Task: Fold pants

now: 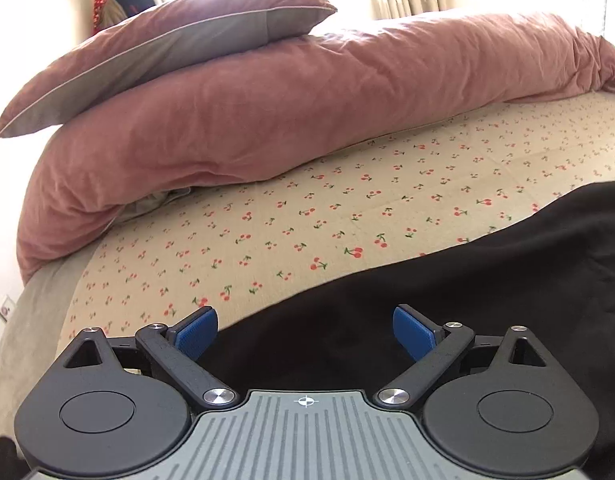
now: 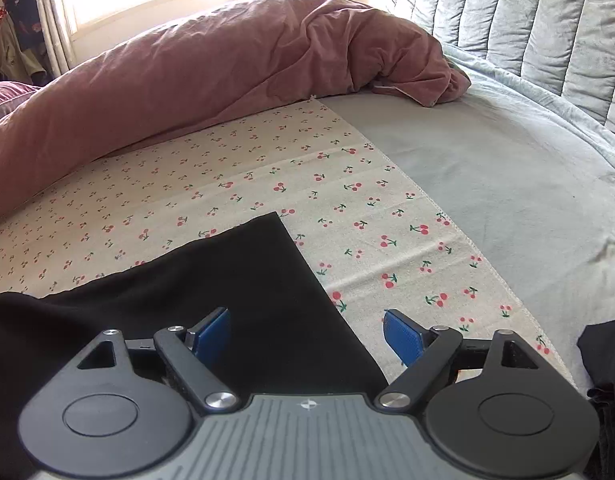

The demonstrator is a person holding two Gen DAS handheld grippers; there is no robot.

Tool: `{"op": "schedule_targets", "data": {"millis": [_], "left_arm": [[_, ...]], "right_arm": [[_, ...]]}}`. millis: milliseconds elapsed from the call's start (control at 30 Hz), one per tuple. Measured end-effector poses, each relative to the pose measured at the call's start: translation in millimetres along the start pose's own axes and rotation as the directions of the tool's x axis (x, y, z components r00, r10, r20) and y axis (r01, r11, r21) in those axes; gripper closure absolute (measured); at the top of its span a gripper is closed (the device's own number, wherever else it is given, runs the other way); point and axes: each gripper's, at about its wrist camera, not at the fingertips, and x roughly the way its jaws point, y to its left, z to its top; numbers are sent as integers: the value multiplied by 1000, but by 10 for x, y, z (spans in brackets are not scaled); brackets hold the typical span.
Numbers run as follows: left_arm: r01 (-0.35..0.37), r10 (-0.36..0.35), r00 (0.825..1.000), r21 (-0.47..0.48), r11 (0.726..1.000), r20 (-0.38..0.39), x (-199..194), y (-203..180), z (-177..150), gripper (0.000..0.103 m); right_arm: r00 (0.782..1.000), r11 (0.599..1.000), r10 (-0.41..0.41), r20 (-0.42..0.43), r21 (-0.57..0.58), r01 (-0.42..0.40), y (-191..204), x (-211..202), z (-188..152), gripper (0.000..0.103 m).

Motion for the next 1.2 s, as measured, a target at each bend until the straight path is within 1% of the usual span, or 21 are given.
{"op": "schedule_targets", "data": {"millis": [67, 167, 233, 300, 367, 400, 433, 467, 533, 567, 600, 633, 700, 800, 900, 1000, 1033, 1067, 1133, 1167, 1200], "left_arm": [[-2, 3, 1000, 38, 999, -23, 217, 73, 46, 8], [9, -5, 997, 44, 999, -79, 515, 195, 83, 8], [28, -26, 994, 24, 999, -108, 690, 291, 92, 8], [47, -46, 990, 2, 999, -131, 834, 339, 103, 9], [96, -103, 978, -52, 994, -180, 967, 381, 88, 17], [127, -143, 974, -98, 987, -178, 982, 421, 90, 24], [170, -191, 967, -137, 976, -166, 970, 454, 93, 46], [182, -205, 967, -152, 972, -153, 944, 448, 97, 73], [164, -188, 970, -155, 974, -154, 913, 366, 110, 90], [134, -157, 976, -146, 980, -154, 891, 290, 126, 95], [110, -128, 981, -131, 985, -145, 864, 220, 143, 97], [86, -99, 987, -111, 990, -124, 828, 165, 143, 98], [65, -74, 995, -137, 988, -64, 744, 174, 129, 98], [70, -62, 997, -240, 968, 43, 627, 301, 88, 98], [56, -29, 995, -273, 960, 100, 655, 308, 65, 98], [45, -24, 997, -302, 952, 72, 826, 260, 58, 96], [32, -21, 999, -286, 958, 42, 911, 218, 53, 91], [2, 10, 999, -262, 965, 46, 929, 175, 39, 85], [-8, 21, 999, -248, 969, 50, 879, 156, 47, 81], [2, 12, 999, -252, 968, 53, 838, 168, 56, 73], [8, 7, 998, -253, 968, 58, 777, 175, 61, 68]], "right_arm": [[1000, 1000, -10, -4, -2, 10, 41, 151, 70, 22], [1000, 1000, -19, -2, 12, 19, 90, 360, 172, 25], [1000, 1000, -15, -7, 26, 15, 109, 472, 214, 27], [1000, 999, -13, -18, 32, 14, 143, 596, 246, 36], [999, 999, -34, -20, 21, 34, 190, 714, 261, 40], [999, 999, -50, -1, 2, 50, 226, 746, 263, 45], [999, 998, -50, 17, -22, 51, 265, 768, 257, 52], [999, 998, -37, 32, -43, 38, 302, 777, 248, 72], [999, 997, -16, 37, -76, 18, 410, 784, 247, 99], [999, 993, -28, 43, -116, 33, 497, 774, 251, 99], [995, 983, -76, 67, -160, 86, 577, 766, 261, 99], [990, 977, -101, 96, -181, 117, 623, 743, 273, 99], [978, 970, -127, 168, -184, 157, 655, 651, 329, 99], [967, 974, -117, 225, -162, 156, 600, 571, 491, 100], [961, 972, -111, 255, -172, 158, 609, 617, 652, 102], [957, 976, -108, 269, -152, 153, 687, 801, 794, 102], [962, 980, -104, 253, -141, 143, 705, 907, 822, 101], [968, 982, -101, 228, -136, 135, 717, 994, 837, 99], [973, 979, -130, 190, -133, 157, 745, 1112, 803, 81], [970, 975, -150, 193, -133, 178, 749, 1098, 773, 67], [968, 975, -157, 195, -127, 184, 720, 1060, 760, 61]]}}
